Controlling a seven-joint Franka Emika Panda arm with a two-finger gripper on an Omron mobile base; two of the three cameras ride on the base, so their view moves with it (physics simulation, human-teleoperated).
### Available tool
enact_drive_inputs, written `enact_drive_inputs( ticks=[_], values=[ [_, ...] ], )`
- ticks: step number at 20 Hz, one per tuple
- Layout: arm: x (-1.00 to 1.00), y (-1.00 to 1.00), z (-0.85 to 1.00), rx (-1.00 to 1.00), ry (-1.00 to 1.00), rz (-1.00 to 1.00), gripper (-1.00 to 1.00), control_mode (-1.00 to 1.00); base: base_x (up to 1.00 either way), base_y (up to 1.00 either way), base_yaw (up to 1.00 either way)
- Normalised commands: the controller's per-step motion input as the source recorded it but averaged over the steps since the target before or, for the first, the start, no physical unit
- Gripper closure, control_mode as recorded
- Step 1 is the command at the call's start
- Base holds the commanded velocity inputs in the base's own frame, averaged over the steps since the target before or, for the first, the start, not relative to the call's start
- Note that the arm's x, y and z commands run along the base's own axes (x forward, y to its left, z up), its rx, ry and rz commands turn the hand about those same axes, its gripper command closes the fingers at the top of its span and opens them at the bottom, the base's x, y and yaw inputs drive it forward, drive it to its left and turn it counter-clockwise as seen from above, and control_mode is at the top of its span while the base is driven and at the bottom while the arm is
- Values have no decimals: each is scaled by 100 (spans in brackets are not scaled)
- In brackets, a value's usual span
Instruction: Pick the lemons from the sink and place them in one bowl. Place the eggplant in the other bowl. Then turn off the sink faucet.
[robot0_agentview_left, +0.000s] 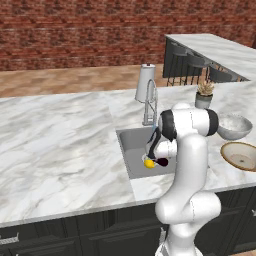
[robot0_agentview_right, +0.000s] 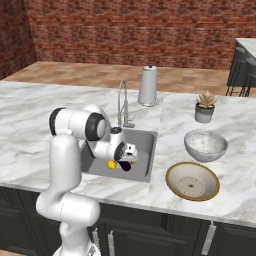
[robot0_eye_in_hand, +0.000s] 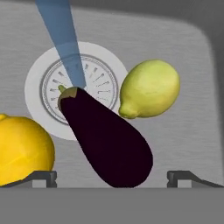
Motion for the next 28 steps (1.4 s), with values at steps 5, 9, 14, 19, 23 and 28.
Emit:
enact_drive_inputs(
  ticks=[5,9,14,19,23,28],
  values=[
    [6,-8,-26,1,0,0,-100,-100,0,0,0],
    [29,-7,-25,0,-1,0,-100,-100,0,0,0],
    [25,-3,-7,0,-2,0,-100,-100,0,0,0],
    [0,0,-6,0,2,0,100,-100,0,0,0],
    [0,0,0,0,1,0,100,-100,0,0,0],
    [0,0,0,0,0,0,100,-100,0,0,0]
  ],
)
